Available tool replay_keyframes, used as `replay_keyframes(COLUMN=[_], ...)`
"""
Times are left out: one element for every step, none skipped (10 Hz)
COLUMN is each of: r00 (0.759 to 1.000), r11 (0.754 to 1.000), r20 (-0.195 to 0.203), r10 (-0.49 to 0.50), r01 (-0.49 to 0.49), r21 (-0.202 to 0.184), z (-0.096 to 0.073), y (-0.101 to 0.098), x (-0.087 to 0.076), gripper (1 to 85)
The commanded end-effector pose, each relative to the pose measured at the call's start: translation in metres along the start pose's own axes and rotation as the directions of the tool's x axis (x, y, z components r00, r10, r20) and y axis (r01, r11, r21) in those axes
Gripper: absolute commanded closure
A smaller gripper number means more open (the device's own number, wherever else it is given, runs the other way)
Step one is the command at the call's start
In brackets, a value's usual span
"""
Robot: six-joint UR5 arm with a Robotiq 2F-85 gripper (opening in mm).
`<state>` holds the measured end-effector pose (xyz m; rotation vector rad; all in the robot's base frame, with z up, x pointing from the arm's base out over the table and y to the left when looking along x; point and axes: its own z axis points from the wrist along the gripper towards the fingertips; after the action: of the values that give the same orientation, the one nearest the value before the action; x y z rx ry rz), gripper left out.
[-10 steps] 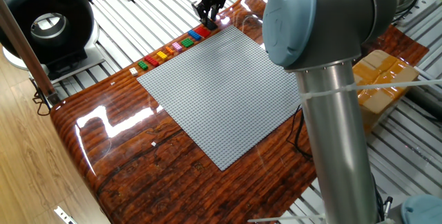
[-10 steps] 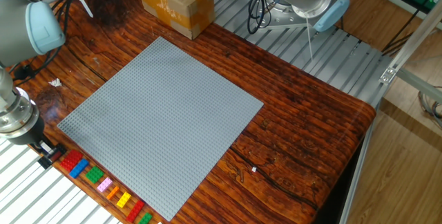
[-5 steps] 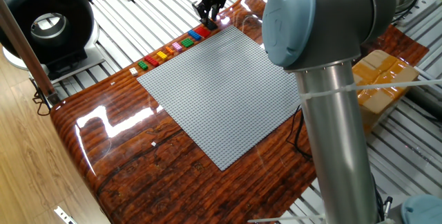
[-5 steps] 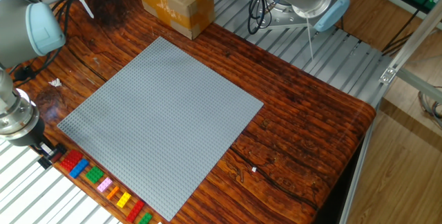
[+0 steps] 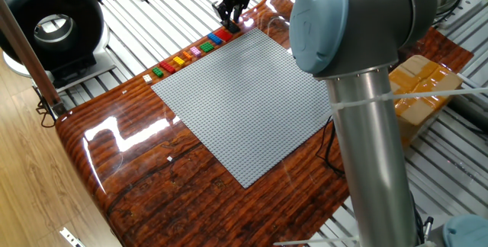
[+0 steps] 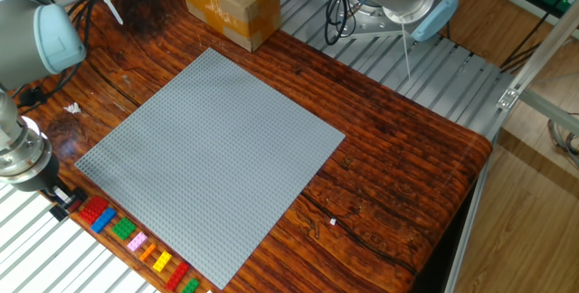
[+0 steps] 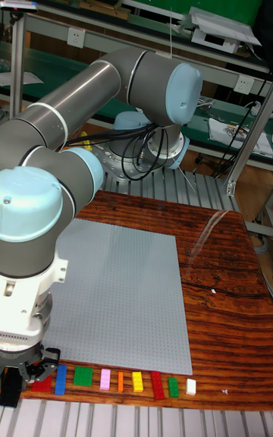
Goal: Build with small Lego blocks
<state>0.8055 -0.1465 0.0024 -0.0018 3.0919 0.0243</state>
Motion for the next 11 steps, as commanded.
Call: replay_keyframes(r00=[1.000,1.000,1.000,1.000,1.000,0.999,0.999,0.999,0.999,0.998,0.998], r11=[1.000,1.000,1.000,1.000,1.000,0.999,0.999,0.999,0.999,0.998,0.998], r20=[0.002,0.005,0.007,0.010,0.012,0.011,0.010,0.011,0.011,0.018,0.018], r10=[0.013,0.016,0.019,0.022,0.026,0.039,0.048,0.051,0.048,0.055,0.054], r01=[-0.013,-0.016,-0.019,-0.022,-0.026,-0.039,-0.048,-0.051,-0.048,-0.056,-0.054], r21=[-0.008,-0.004,-0.002,-0.001,0.007,0.014,0.019,0.019,0.020,0.024,0.025], z=[0.0001,0.0001,0.0000,-0.0007,-0.0020,-0.0047,-0.0073,-0.0079,-0.0083,-0.0085,-0.0087], y=[0.0006,-0.0006,-0.0010,-0.0013,-0.0023,-0.0014,-0.0009,-0.0009,-0.0042,-0.0055,-0.0054], x=[-0.0002,-0.0010,-0.0014,-0.0021,-0.0022,-0.0020,-0.0022,-0.0028,-0.0032,-0.0048,-0.0048], gripper=[48.3,50.0,51.7,52.7,54.3,59.0,61.7,63.0,64.0,65.7,66.3])
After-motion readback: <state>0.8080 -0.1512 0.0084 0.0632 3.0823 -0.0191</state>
